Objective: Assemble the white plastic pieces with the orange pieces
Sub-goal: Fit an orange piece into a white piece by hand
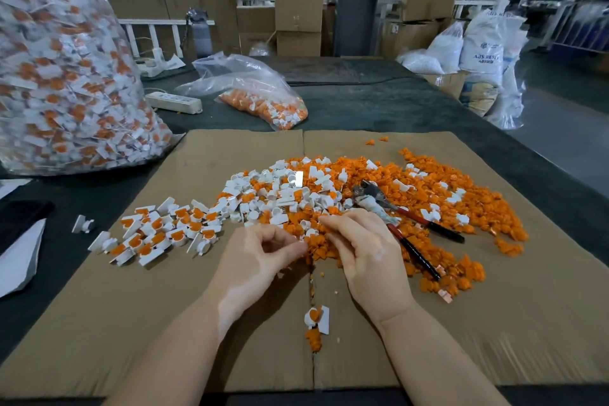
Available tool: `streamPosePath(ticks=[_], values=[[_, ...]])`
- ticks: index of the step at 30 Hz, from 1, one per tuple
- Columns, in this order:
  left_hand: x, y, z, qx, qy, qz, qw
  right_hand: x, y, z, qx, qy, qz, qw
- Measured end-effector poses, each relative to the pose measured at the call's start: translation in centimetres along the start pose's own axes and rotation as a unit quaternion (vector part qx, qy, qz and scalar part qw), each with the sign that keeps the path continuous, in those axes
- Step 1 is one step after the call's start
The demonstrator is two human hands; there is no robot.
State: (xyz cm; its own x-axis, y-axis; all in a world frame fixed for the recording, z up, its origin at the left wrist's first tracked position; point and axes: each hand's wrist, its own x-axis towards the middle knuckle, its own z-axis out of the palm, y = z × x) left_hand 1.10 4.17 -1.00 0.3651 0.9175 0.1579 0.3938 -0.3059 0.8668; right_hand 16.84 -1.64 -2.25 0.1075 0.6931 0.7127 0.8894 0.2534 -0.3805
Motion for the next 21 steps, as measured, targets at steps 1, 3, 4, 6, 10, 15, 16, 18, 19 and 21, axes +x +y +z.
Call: streamPosePath(ticks=[1, 3, 4, 6, 10, 15, 16, 18, 19, 21], values=[[-0.1, -0.1, 0.0, 0.01, -0.004, -0.004, 1.0, 0.0, 0.0, 0.0, 0.0, 0.005, 0.006, 1.0], [0.2, 0.0, 0.2, 0.003, 0.008, -0.01, 1.0, 0.1, -0.1, 0.0, 0.0, 0.016, 0.022, 1.0], [0.4, 0.0, 0.4, -0.022, 0.018, -0.018, 0.999, 0.1, -0.1, -0.1, 0.003, 0.02, 0.029, 0.999], [0.7, 0.4, 0.9, -0.077, 0.03, -0.039, 0.996, 0.1, -0.2, -0.2, 0.005, 0.02, 0.034, 0.999], [0.9, 0.6, 2.4, -0.094, 0.064, -0.035, 0.993, 0.0, -0.1, -0.2, -0.003, 0.028, 0.03, 0.999], [0.7, 0.4, 2.8, -0.106, 0.07, -0.013, 0.992, 0.1, -0.1, -0.1, 0.01, 0.027, 0.032, 0.999], [0.6, 0.4, 2.8, -0.107, 0.067, -0.008, 0.992, 0.0, -0.2, -0.1, 0.019, 0.024, 0.037, 0.999], [0.6, 0.4, 2.8, -0.11, 0.067, -0.008, 0.992, 0.0, -0.3, -0.1, 0.031, 0.021, 0.046, 0.998], [0.6, 0.4, 2.8, -0.11, 0.069, -0.01, 0.991, 0.0, -0.3, -0.1, 0.032, 0.019, 0.051, 0.998], [0.5, 0.4, 2.7, -0.109, 0.071, -0.01, 0.991, 0.0, -0.3, -0.1, 0.025, 0.013, 0.055, 0.998]])
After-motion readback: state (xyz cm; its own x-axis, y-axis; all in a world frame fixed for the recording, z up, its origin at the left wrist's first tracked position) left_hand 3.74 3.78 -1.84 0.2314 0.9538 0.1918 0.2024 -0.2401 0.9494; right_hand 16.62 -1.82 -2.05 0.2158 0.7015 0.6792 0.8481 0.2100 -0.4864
